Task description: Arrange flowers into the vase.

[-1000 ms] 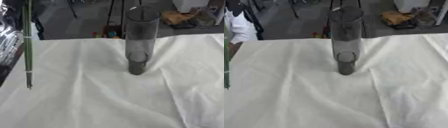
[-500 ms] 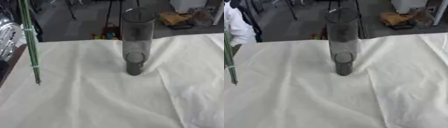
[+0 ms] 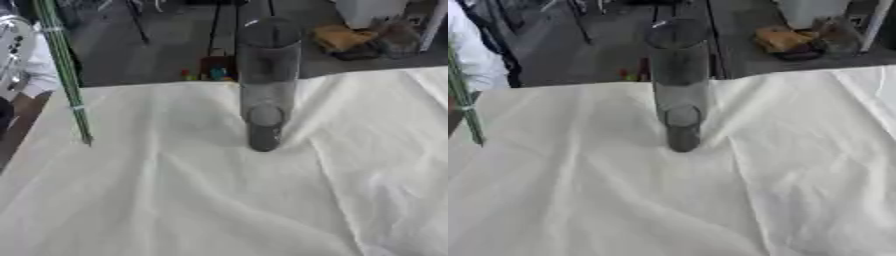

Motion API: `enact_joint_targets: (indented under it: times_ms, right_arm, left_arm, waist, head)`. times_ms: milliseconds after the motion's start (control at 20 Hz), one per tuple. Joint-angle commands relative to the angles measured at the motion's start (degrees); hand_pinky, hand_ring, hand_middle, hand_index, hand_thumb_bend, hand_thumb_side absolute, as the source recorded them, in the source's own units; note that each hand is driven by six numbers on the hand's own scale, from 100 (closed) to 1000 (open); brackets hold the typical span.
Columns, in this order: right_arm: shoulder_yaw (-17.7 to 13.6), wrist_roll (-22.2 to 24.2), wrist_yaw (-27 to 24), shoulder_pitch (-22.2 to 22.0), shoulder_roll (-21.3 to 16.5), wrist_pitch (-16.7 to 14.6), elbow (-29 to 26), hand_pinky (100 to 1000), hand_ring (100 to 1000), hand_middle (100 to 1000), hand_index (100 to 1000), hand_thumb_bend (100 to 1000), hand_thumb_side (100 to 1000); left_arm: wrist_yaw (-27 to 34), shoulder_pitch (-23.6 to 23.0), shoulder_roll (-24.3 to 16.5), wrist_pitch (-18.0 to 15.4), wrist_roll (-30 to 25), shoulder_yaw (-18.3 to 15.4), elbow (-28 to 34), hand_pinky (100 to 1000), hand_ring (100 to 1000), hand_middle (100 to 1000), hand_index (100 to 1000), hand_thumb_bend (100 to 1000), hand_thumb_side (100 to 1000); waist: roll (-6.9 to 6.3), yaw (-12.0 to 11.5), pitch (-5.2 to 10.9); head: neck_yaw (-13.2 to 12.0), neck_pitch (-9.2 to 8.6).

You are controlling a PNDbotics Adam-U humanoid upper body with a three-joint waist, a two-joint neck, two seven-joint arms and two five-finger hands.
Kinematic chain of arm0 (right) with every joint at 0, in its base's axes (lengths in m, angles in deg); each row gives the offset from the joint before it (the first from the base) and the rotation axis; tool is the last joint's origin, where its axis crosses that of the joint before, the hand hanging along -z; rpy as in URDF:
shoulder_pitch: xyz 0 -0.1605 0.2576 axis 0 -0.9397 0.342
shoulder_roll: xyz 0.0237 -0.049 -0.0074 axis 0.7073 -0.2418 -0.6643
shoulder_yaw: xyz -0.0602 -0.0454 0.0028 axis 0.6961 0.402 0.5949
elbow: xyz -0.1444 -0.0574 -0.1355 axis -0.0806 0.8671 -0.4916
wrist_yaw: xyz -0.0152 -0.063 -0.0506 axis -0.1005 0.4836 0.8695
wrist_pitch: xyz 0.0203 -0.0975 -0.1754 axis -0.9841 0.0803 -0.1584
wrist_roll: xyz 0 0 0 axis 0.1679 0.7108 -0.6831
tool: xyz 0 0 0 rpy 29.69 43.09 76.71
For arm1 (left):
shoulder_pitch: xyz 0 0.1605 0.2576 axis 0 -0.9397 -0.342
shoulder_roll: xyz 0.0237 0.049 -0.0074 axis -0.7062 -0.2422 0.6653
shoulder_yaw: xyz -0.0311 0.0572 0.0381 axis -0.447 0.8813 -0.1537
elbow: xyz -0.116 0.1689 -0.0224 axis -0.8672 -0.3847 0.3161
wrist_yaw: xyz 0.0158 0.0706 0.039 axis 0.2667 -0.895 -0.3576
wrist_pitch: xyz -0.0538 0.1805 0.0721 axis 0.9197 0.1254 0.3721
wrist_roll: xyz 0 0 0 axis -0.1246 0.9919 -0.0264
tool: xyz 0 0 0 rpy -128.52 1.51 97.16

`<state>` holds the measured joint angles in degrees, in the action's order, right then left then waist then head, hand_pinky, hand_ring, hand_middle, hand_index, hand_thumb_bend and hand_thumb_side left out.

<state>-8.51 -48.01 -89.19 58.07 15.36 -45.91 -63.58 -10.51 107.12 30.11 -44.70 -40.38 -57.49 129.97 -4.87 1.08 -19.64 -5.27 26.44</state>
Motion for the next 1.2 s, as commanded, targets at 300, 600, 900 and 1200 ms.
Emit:
enact_joint_targets:
  times_ms: [300, 600, 900, 1200]
  right_arm:
    - [-0.03, -0.07, -0.54, 0.02, -1.89, -0.09, -0.93, 850, 852, 619, 914, 100, 990]
    - [-0.06, -0.11, -0.57, -0.19, -2.1, -0.32, -0.93, 849, 852, 619, 914, 100, 992]
    - [-0.14, -0.05, -0.26, -0.65, -1.96, -0.77, -0.93, 849, 853, 617, 914, 100, 994]
    - [-0.04, 0.09, -0.11, -0.79, -1.74, -1.12, -0.93, 849, 853, 615, 914, 100, 995]
  left_arm:
    - [2.64, 4.54, -0.39, -4.87, 4.0, -1.41, -2.03, 100, 100, 100, 100, 100, 788]
    - [4.48, 6.08, 0.08, -10.38, 6.7, -1.81, -2.74, 100, 100, 100, 100, 100, 768]
    - [6.96, 7.07, 0.26, -15.3, 8.73, -2.15, -1.77, 100, 100, 100, 100, 109, 744]
    - [8.53, 7.99, 0.65, -19.14, 10.21, -2.85, -0.98, 100, 100, 100, 100, 152, 725]
  waist:
    - [-0.28, 0.65, 2.19]
    - [-0.63, 1.59, 2.51]
    - [-0.17, 1.86, 2.27]
    - [0.08, 2.57, 2.0]
  head:
    - [-1.01, 1.51]
    - [-2.07, 2.46]
    - [-2.34, 3.14]
    - [-3.09, 2.9]
